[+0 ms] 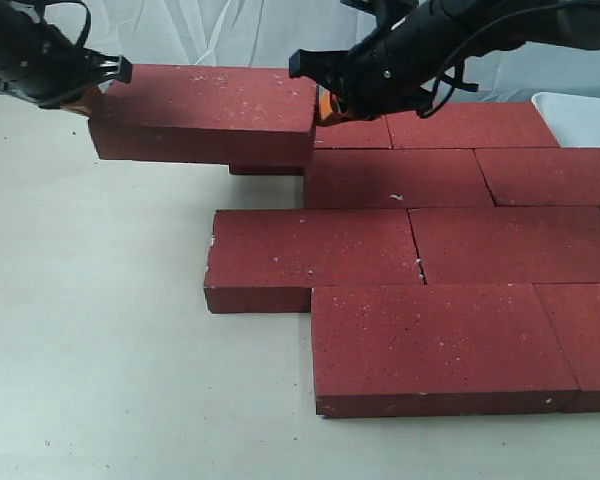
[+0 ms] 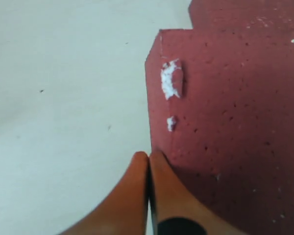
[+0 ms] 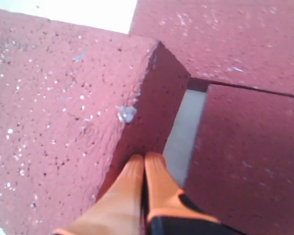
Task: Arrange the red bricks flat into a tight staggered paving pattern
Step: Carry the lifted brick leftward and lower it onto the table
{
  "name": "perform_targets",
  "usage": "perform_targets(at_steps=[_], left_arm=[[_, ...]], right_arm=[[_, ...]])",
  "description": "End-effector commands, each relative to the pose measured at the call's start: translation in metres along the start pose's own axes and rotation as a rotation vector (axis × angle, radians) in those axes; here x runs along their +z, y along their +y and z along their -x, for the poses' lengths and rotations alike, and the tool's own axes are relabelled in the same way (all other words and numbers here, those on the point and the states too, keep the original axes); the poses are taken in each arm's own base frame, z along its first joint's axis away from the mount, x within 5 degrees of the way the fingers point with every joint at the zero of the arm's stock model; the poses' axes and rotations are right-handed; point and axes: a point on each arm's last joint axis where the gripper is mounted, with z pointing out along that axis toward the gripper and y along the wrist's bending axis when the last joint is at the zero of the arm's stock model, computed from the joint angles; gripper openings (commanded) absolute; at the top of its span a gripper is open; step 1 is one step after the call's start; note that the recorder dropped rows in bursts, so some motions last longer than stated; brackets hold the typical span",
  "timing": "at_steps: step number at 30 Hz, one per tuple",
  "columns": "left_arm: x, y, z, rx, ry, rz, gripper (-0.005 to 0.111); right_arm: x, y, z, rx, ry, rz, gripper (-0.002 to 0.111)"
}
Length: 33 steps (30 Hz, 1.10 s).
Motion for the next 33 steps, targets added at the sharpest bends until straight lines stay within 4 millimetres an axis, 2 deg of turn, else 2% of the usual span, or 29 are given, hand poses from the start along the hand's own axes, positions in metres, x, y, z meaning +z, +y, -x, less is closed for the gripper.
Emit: perform_targets(at_steps=[1, 7, 13, 22, 27, 33], left_arm=[[-0.008, 0.013, -0.01, -0.127, 0.02, -0.043, 0.0], [-0.01, 0.046, -0.022, -0.213, -0.005, 0.012, 0.0], [-0.006, 0.068, -0.033, -0.253, -0.044, 0.077, 0.0], [-0.001, 0.092, -0.033, -0.235, -0.103, 0.171, 0.0], [0.019, 0.1, -0.04, -0.243, -0.067, 0.183, 0.0], [0.039, 0.107, -0.048, -0.259, -0.018, 0.185, 0.0]], right_arm=[[0.013, 0.044, 0.004, 0.012, -0.012, 0.115, -0.001], [0.041, 0.073, 0.009, -0.023, 0.016, 0.179, -0.001], [0.082, 0.086, 0.006, -0.028, 0.063, 0.209, -0.001], [0.13, 0.078, -0.009, -0.009, 0.127, 0.203, -0.001], [0.149, 0.069, -0.019, 0.0, 0.152, 0.182, -0.001], [0.162, 0.061, -0.024, 0.017, 0.135, 0.166, -0.001]])
